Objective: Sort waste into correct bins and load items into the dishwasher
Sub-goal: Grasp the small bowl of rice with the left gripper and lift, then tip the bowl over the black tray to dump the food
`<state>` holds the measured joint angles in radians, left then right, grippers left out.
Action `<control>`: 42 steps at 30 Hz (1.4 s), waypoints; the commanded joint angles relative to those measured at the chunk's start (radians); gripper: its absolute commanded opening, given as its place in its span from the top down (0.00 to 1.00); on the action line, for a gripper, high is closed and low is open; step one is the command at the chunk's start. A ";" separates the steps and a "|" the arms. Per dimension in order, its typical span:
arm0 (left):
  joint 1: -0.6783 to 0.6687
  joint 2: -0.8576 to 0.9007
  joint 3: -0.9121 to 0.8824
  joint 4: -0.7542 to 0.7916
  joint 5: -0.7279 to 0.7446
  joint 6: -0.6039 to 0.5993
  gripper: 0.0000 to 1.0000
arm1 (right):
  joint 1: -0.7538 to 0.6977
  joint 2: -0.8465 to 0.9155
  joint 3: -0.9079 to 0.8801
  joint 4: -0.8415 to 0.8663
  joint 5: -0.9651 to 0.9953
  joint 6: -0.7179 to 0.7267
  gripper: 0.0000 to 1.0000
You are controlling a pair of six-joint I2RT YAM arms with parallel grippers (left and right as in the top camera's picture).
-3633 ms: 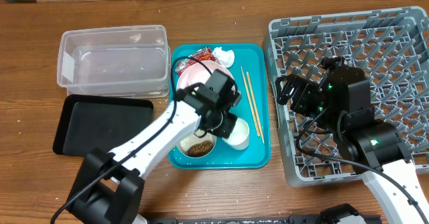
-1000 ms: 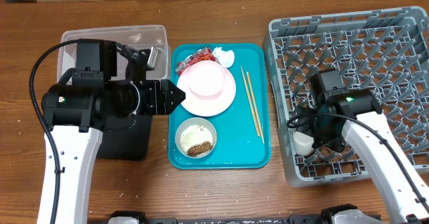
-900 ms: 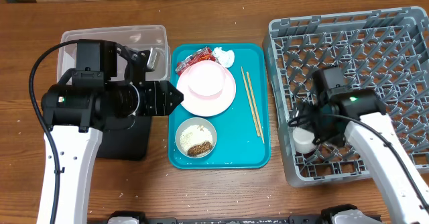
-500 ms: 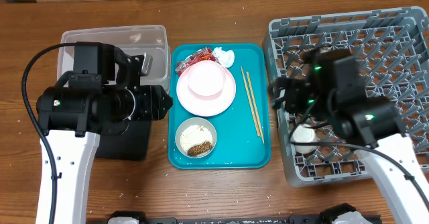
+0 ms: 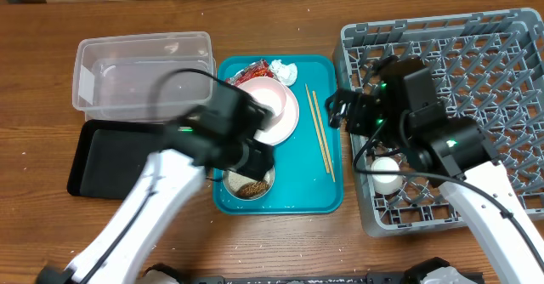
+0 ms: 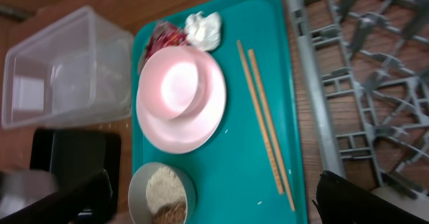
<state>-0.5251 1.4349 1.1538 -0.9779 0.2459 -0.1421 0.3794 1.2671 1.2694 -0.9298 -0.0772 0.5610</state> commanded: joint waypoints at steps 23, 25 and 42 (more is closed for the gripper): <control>-0.208 0.346 0.038 0.069 -0.267 -0.153 0.96 | -0.039 -0.005 0.006 -0.064 0.024 0.068 0.00; -0.203 0.324 0.069 0.037 -0.246 -0.162 0.96 | -0.039 -0.005 0.006 -0.064 0.024 0.068 0.00; 0.541 -0.026 0.111 -0.211 0.520 0.151 0.96 | -0.189 -0.006 0.006 -0.114 0.143 0.072 0.00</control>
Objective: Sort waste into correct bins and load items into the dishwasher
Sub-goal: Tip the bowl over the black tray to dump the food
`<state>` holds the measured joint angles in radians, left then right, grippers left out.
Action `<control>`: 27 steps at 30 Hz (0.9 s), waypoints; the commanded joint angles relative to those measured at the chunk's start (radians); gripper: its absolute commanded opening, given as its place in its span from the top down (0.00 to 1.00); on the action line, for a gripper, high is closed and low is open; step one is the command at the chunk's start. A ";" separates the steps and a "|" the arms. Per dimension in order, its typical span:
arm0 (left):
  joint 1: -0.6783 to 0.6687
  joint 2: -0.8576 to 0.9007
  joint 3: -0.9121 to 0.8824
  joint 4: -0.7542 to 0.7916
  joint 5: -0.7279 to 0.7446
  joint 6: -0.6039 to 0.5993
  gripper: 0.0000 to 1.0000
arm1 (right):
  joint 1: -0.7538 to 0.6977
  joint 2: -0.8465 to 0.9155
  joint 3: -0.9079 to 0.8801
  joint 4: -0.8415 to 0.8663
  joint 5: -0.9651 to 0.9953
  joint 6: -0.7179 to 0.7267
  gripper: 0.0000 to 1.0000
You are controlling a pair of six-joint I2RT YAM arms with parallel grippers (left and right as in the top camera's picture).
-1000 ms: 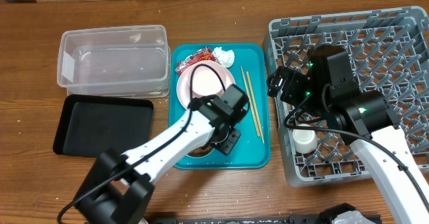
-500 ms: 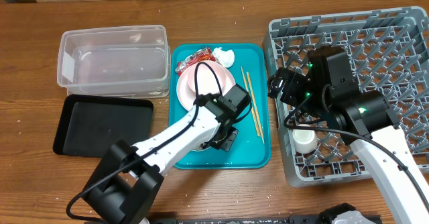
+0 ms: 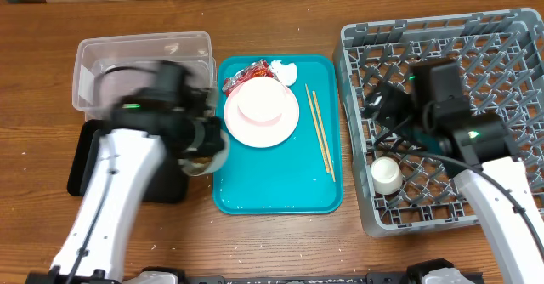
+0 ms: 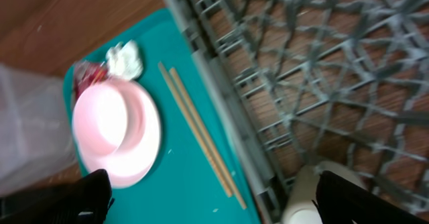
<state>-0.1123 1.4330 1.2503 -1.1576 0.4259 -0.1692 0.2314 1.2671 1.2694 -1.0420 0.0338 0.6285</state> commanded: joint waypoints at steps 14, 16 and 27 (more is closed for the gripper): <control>0.614 0.014 -0.183 -0.106 0.659 0.697 0.96 | -0.058 -0.006 0.006 -0.015 0.032 0.005 0.00; 0.676 0.040 -0.197 -0.059 0.707 0.703 0.96 | -0.058 -0.006 0.006 -0.016 0.032 0.004 0.00; 0.748 0.225 -0.203 -0.121 1.005 0.875 0.96 | -0.058 -0.006 0.006 -0.023 0.032 0.004 0.00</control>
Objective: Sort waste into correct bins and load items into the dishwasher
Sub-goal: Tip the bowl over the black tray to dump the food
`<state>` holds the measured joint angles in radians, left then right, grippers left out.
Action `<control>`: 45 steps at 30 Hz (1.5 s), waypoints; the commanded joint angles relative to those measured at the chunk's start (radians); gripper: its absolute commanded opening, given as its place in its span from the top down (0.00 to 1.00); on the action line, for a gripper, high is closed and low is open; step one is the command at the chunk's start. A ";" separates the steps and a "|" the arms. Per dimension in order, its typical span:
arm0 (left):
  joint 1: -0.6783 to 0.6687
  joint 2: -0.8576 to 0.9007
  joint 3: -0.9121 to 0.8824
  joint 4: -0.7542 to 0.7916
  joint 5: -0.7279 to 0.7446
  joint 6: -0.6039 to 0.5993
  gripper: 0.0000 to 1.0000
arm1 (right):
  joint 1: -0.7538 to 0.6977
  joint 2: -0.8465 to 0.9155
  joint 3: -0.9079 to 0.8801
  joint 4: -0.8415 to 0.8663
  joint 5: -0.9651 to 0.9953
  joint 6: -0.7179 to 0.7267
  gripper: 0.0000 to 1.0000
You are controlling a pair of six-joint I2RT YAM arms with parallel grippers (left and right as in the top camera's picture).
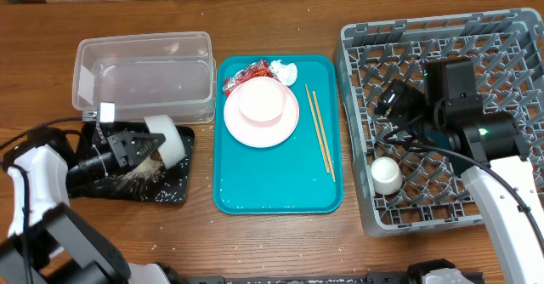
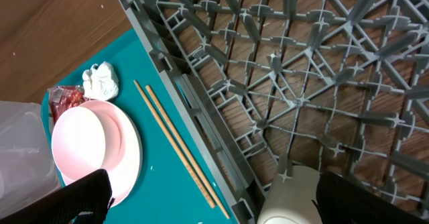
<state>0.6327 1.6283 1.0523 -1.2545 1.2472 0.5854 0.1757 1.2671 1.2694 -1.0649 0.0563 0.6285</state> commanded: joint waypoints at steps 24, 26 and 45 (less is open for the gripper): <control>0.153 0.054 -0.005 -0.222 0.232 0.244 0.96 | -0.002 -0.006 0.006 -0.045 0.010 0.004 0.00; 0.145 0.054 -0.004 -0.262 0.235 0.294 0.96 | -0.002 -0.006 0.006 -0.045 0.010 0.004 0.00; -0.180 0.044 0.130 -0.367 0.141 0.436 0.96 | -0.002 -0.006 0.006 -0.041 0.010 0.004 0.00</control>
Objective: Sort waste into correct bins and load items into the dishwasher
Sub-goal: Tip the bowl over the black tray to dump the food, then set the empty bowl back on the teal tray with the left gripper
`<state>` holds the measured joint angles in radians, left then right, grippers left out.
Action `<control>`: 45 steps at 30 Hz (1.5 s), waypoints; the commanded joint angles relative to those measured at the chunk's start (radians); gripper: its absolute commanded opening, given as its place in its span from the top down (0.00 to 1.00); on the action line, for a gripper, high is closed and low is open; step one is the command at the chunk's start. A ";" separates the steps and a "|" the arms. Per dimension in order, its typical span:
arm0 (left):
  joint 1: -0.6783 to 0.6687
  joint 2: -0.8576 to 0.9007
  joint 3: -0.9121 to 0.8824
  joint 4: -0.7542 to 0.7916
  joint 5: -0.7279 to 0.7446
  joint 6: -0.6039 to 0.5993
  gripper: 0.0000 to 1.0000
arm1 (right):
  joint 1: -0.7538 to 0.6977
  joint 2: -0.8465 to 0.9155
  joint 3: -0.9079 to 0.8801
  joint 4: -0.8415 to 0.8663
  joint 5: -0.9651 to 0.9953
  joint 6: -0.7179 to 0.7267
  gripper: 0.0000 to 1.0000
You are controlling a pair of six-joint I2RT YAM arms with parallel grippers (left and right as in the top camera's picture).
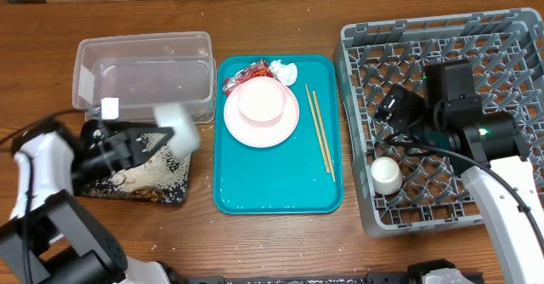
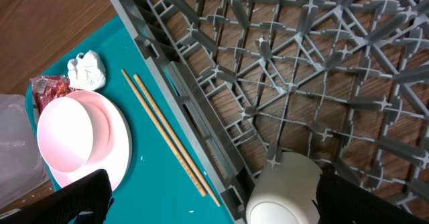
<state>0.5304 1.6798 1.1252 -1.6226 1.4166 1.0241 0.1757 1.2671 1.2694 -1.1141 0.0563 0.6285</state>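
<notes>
My left gripper (image 1: 157, 139) is shut on a grey bowl (image 1: 177, 127), held tipped over the black tray (image 1: 89, 131). Brown and white food scraps (image 1: 144, 175) lie spread in that tray. The teal tray (image 1: 276, 190) carries a pink plate with a pink bowl (image 1: 261, 105), two chopsticks (image 1: 320, 131), a red wrapper (image 1: 245, 73) and a white tissue (image 1: 286, 70). My right gripper (image 1: 396, 104) hangs open over the grey dish rack (image 1: 510, 29). In the right wrist view its fingers (image 2: 74, 198) stand wide apart above a white cup (image 2: 285, 190) lying in the rack.
A clear plastic bin (image 1: 144, 71) stands behind the black tray at the far left. The dish rack's left wall (image 2: 181, 100) runs close beside the chopsticks (image 2: 167, 140). Bare wooden table (image 1: 280, 241) lies along the front.
The bowl in my left gripper has shifted a little up and to the right over the black tray, and more food lies there. My right gripper has barely moved.
My left gripper was at the bowl of food on the teal tray's front, my right gripper open by the rack's edge. Then the bowl was off the teal tray, beside the black tray. Then it was tipped there, spilling food, and the right gripper was over the rack.
</notes>
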 commanded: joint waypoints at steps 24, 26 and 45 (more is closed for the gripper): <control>-1.112 0.003 0.093 0.593 -1.429 -1.418 0.95 | -0.002 -0.006 0.006 0.023 0.010 0.005 0.00; -1.136 0.003 0.093 0.608 -1.430 -1.430 0.83 | -0.002 -0.006 0.006 0.027 0.010 0.005 0.00; -0.906 0.055 0.432 0.801 -1.364 -1.233 0.39 | -0.002 -0.006 0.006 0.031 0.010 0.005 0.00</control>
<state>-0.4553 1.6894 1.5108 -0.8406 0.0208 -0.2977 0.1757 1.2671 1.2694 -1.0897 0.0563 0.6281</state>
